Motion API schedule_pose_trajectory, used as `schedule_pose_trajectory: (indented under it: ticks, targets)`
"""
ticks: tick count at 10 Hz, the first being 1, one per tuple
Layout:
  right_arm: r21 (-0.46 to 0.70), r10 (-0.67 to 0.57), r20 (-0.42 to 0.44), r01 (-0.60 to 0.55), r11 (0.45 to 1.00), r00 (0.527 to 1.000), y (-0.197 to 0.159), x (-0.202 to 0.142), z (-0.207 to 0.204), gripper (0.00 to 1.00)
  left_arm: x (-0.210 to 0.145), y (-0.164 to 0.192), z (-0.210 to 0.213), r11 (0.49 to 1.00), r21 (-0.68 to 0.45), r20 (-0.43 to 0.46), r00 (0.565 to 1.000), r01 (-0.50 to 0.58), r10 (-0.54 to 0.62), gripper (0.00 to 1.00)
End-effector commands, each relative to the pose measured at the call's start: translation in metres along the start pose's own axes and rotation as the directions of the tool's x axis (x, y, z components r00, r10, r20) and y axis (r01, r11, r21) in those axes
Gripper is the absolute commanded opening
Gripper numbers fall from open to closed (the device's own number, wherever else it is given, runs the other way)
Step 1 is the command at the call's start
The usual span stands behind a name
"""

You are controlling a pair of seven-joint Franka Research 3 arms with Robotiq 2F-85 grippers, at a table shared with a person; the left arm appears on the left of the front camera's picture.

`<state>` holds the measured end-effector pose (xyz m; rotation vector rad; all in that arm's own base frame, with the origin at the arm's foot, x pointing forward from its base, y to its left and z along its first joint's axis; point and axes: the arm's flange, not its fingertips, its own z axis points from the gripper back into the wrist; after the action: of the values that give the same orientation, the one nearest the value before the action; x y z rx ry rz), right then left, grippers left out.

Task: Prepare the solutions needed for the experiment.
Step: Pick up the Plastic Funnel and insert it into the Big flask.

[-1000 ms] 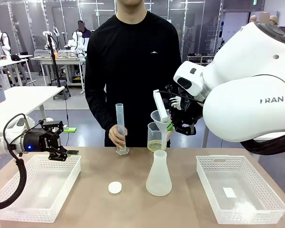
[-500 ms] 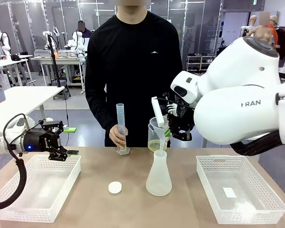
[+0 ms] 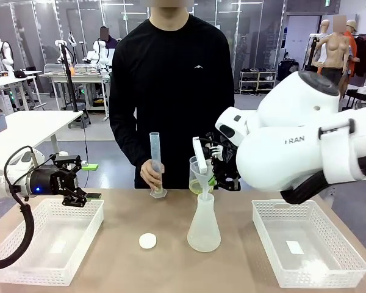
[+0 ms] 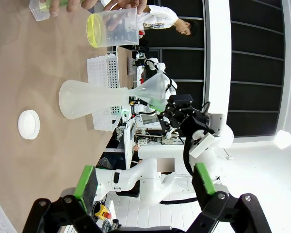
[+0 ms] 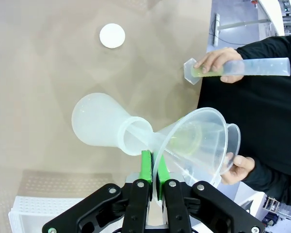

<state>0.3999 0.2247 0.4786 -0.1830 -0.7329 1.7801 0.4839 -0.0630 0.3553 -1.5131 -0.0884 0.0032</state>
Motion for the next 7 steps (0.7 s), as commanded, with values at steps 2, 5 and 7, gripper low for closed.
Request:
schedule_pose_trajectory:
  ticks: [2,5,7]
  targets:
    - [0.002,0.012,0.031,-0.012,1.000,0.999,0.004,-0.006,-0.015,0.05,0.001,-0.001,-0.001,1.000,-0.008,0.019,1.000,0.020,-0.020,1.00]
    - [0.016,-0.015,0.014,0.015,1.000,1.000,0.008,-0.009,-0.022,0.05,0.001,-0.001,-0.001,1.000,-0.008,0.019,1.000,0.020,-0.020,1.00]
    - [0.018,-0.021,0.012,0.021,1.000,1.000,0.013,-0.009,-0.022,0.05,0.001,-0.001,-0.001,1.000,-0.008,0.019,1.000,0.020,-0.020,1.00]
